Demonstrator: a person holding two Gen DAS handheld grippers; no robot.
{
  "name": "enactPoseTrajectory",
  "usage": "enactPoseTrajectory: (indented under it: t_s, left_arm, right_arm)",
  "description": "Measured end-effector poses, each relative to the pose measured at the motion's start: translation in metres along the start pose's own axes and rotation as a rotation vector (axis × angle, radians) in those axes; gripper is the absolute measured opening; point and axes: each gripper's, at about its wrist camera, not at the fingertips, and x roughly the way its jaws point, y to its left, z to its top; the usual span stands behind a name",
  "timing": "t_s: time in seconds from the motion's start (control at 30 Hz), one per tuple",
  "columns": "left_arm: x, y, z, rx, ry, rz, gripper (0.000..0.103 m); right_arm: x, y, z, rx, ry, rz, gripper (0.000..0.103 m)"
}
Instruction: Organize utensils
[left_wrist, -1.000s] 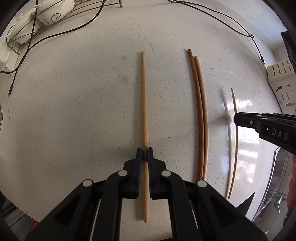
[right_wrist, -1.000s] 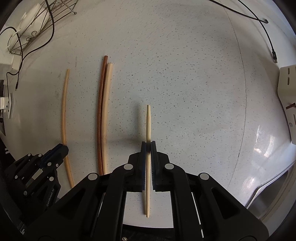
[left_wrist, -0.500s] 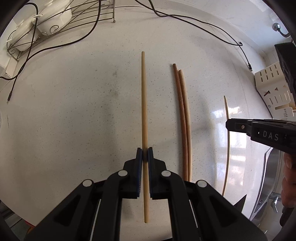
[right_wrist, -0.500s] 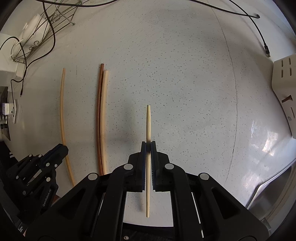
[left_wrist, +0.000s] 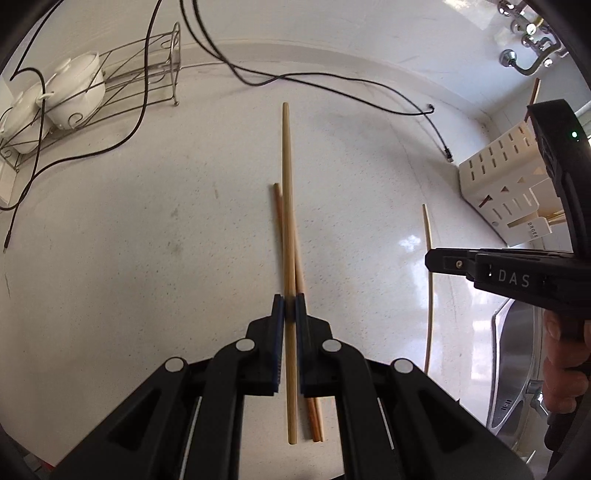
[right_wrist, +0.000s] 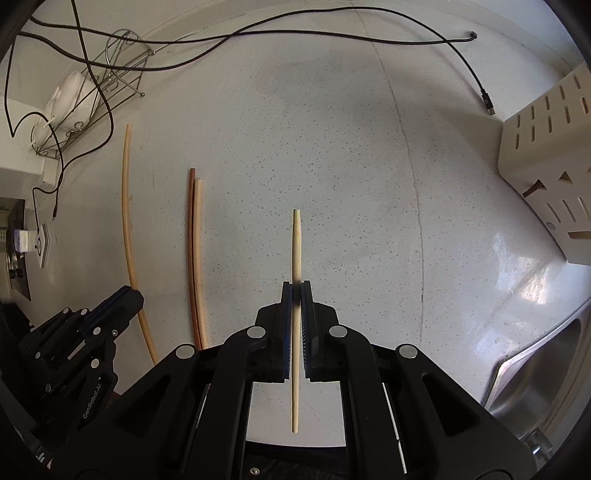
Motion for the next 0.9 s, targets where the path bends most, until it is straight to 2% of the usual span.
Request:
enactPoseTrajectory:
  t_s: [0.2,0.5,0.9]
  left_arm:
    - [-0.014,-0.026,0.011,0.068,-0.107,-0.056,0.006]
    - [-0.025,-0.061,0.028,0.143,-0.179,-0.109,0.006]
    - [-0.062,-0.116,0.055,0.248,-0.33,-0.198,0.006]
  right_arm:
    - [-0.035,-0.041,-0.011,0.064,-0.079,-0.009,0.004]
    - [-0.077,-0.077,-0.015,0.144,-0.195,-0.031,0.004]
    - [-0.14,-0.123,-0.021,0.236,-0.374,-0.069,0.004]
